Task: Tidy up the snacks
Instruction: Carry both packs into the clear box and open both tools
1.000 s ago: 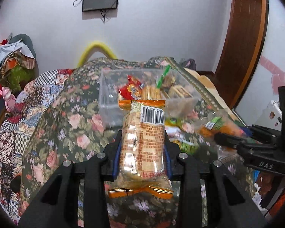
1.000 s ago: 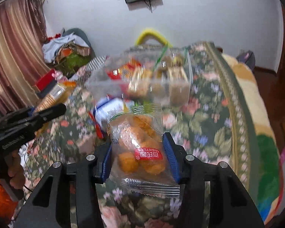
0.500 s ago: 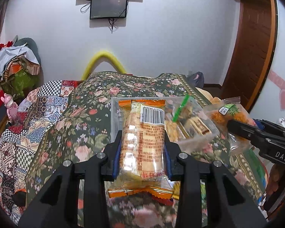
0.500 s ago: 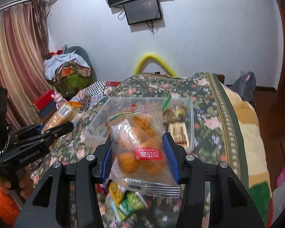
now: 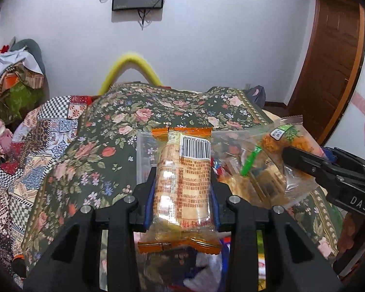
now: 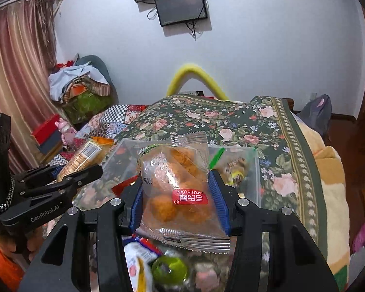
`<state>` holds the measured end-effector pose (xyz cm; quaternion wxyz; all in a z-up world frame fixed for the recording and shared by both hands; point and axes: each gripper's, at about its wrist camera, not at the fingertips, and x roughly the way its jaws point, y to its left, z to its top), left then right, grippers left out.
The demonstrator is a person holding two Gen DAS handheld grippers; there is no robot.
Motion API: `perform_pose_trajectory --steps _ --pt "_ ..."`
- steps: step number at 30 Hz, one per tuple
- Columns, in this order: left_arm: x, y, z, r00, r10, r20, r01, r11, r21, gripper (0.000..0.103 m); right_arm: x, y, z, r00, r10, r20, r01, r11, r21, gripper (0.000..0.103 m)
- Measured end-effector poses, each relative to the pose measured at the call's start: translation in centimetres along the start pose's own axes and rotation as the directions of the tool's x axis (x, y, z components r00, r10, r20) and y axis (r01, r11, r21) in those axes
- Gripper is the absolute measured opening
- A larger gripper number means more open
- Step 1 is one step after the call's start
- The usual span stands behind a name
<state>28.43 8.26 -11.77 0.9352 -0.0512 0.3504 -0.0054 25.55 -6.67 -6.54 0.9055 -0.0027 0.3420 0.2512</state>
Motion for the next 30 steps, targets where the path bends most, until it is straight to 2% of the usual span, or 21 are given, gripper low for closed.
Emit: perform_pose_trajectory --steps 7,12,17,19,22,30 --pt "4.1 0.6 0.8 0.998 -0.004 -0.058 0.005 1.000 0.010 0.036 3.2 0.0 0.9 0.999 -0.002 -0.040 0.001 1.000 -0.013 0.046" --pt "5.5 0.8 1.1 0.997 -0.007 -0.077 0.008 1.000 0.009 0.036 4.7 0.0 1.3 0.998 -0.003 -0.065 0.002 1.000 -0.021 0.046" --pt "6.6 0.5 1.0 0.996 0.020 -0.091 -0.017 0.999 0.034 0.036 6.0 0.1 1.3 0.995 -0.021 -0.093 0.017 0.999 -0.044 0.046" --pt "6.7 0.5 0.9 0.995 0.035 -0.097 -0.032 0.999 0.027 0.036 6.5 0.1 1.2 0.994 -0.027 -0.108 0.022 0.999 -0.048 0.047" --pt "6.8 0.6 0.7 0.994 0.016 -0.104 -0.015 1.000 0.011 0.038 7.0 -0.1 1.1 0.992 -0.021 -0.123 0.016 0.999 -0.040 0.048" --pt "5.3 1.0 0.9 0.996 0.004 -0.090 -0.005 1.000 -0.009 0.043 5.7 0.0 1.3 0.994 -0.031 -0.101 0.027 0.999 -0.036 0.055"
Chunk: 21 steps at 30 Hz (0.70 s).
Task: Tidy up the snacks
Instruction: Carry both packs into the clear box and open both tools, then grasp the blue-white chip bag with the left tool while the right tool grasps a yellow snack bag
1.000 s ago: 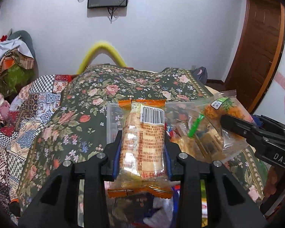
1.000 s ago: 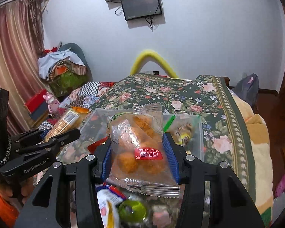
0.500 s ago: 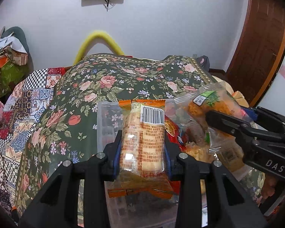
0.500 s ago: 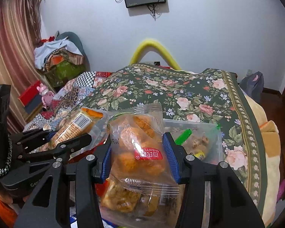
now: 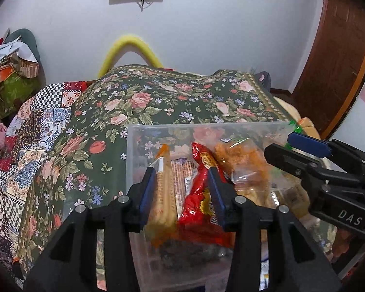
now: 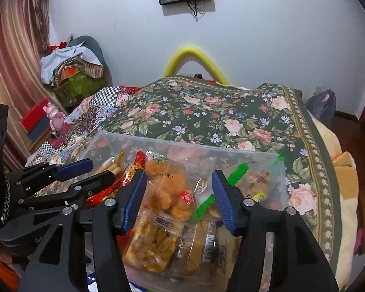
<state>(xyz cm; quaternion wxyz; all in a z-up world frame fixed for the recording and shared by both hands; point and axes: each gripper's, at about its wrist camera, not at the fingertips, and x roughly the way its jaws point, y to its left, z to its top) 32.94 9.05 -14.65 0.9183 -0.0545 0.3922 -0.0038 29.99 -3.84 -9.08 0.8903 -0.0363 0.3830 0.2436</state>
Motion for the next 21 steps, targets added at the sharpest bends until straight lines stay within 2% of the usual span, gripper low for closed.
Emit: perform_pose_trajectory --steps 9,16,21 --pt "-5.0 -0.8 -0.6 0.999 -0.032 0.037 0.031 0.999 0.032 0.049 -3.9 0.4 -0.2 0.999 0.008 0.049 -0.007 1.000 -0.027 0.058" --pt "-7.7 -1.8 -3.4 0.999 -0.048 0.007 0.047 0.996 0.072 0.053 -6.7 0.8 -2.0 0.998 0.017 0.062 -0.014 0.999 -0.047 0.059" --pt "-8.5 -2.3 -6.3 0.997 -0.065 -0.036 0.067 0.994 0.086 0.055 -7.8 0.7 -4.5 0.999 0.027 0.038 -0.025 0.998 -0.052 0.061"
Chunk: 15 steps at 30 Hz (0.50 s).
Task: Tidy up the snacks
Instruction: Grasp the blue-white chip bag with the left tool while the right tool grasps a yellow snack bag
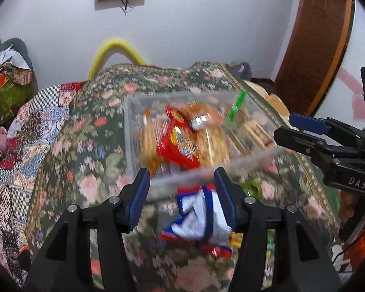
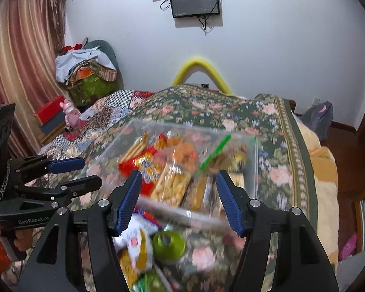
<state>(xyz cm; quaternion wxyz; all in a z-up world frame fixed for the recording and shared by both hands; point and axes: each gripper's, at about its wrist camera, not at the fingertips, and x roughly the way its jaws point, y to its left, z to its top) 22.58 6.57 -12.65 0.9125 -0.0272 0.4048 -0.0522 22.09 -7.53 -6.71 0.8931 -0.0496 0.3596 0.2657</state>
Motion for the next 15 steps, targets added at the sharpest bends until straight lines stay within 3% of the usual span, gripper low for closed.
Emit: perform_pose_trajectory --steps 10,15 --pt "2.4 -1.8 -4.8 0.993 -0.054 -0.107 0.055 0.999 0.005 0.057 0.3 0.1 -5.5 0.992 0.059 -0.114 -0.054 0.997 0.052 0.061" --pt "3.8 -1.6 -5.9 0.992 -0.045 -0.117 0.042 0.999 -0.026 0.067 0.7 0.7 -6.7 0.989 0.074 -0.132 -0.067 0.996 0.061 0.061"
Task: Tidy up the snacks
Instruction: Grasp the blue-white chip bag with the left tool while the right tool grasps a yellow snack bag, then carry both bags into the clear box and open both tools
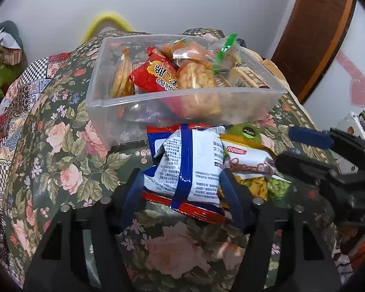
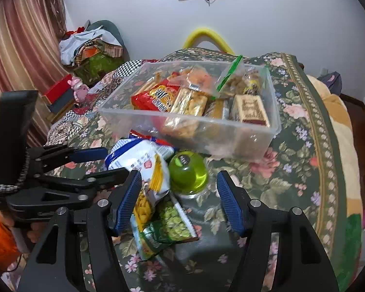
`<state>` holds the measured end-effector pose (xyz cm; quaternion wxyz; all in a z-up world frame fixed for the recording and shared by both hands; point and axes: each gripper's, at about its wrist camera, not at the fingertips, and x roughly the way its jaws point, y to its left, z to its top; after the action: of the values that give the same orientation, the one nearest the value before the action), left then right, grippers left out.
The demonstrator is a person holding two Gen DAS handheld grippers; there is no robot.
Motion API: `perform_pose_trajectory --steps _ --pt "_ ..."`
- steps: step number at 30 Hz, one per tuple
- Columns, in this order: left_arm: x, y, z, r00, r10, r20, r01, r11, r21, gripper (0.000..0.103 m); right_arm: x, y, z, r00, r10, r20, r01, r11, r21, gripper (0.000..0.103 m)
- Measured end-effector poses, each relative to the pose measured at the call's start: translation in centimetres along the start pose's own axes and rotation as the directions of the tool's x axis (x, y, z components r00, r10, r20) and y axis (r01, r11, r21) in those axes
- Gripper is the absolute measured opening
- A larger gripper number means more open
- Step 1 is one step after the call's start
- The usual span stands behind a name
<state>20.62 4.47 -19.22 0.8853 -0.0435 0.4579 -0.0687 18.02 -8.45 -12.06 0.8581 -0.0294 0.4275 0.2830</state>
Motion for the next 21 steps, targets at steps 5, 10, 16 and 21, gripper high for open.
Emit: perform_pose_trajectory --steps 5,10,16,21 --pt "0.7 0.0 0.3 1.000 0.001 0.017 -0.001 1.000 -0.004 0.073 1.2 0.1 -0.7 0.999 0.026 -0.026 -0.025 0.999 0.027 0.059" --pt "2.5 0.1 0.5 1.000 0.020 -0.007 -0.020 1.000 -0.003 0.072 2.2 0.5 -0.9 0.997 0.057 -0.048 -0.055 0.998 0.042 0.043" --pt "2.8 1.0 0.0 1.000 0.002 0.008 -0.001 0.999 -0.040 0.063 3.0 0.8 -0.9 0.996 0.070 -0.063 -0.067 0.997 0.047 0.032" --pt "1.3 0.5 -0.7 1.000 0.019 0.025 -0.019 1.000 -0.008 0.055 3.7 0.8 -1.0 0.995 0.081 -0.065 -0.077 0.995 0.066 0.030"
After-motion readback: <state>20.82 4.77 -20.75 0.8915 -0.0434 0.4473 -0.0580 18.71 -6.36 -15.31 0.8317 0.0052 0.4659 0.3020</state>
